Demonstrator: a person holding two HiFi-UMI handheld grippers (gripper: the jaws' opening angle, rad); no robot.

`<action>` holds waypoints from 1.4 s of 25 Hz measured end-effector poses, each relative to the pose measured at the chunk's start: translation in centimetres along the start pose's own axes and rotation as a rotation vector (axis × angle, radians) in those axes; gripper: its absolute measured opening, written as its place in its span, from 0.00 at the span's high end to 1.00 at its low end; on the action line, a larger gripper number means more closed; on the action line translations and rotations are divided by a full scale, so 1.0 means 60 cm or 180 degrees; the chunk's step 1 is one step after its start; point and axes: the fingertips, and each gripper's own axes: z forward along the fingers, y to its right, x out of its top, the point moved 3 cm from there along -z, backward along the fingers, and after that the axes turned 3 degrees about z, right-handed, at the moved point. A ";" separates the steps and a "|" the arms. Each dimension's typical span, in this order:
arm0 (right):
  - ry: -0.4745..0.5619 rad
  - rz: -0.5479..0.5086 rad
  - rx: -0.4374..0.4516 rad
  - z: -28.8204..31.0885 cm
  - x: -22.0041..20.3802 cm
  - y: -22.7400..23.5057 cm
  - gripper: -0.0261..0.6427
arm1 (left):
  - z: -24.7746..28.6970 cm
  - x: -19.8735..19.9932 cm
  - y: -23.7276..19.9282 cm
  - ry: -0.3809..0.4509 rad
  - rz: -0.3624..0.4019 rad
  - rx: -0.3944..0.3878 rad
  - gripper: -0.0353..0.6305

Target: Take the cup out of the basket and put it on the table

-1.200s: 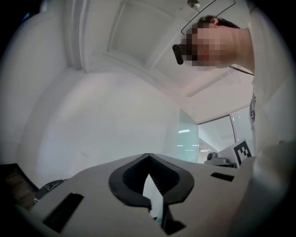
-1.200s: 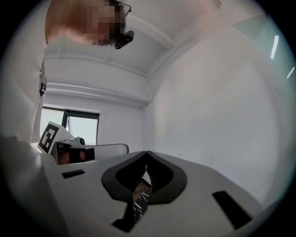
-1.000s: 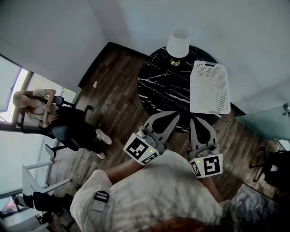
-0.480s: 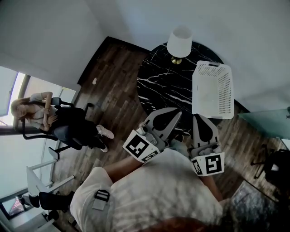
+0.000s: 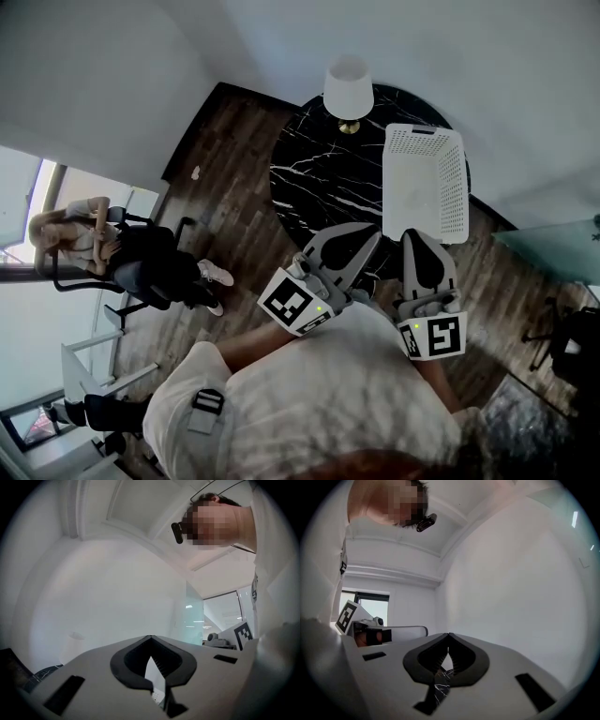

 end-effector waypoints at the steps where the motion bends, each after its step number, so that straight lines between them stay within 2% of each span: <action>1: 0.0005 0.0006 -0.0017 -0.006 0.001 0.012 0.95 | 0.009 -0.004 0.008 -0.0017 0.0004 -0.0017 0.94; 7: -0.0013 0.0048 -0.0100 -0.029 -0.006 0.064 0.95 | 0.056 -0.029 0.033 -0.0168 0.0077 -0.0080 0.94; 18: -0.0092 0.0025 -0.0166 -0.039 -0.014 0.099 0.95 | 0.086 -0.058 0.040 -0.0372 0.0100 -0.0058 0.94; 30: -0.0367 0.0174 -0.0222 -0.038 -0.075 0.088 0.95 | 0.071 -0.121 0.005 -0.0748 -0.0037 -0.0034 0.94; 35: -0.0559 0.0229 -0.0170 -0.029 -0.098 0.082 0.95 | 0.076 -0.140 -0.014 -0.0882 -0.0013 -0.0158 0.94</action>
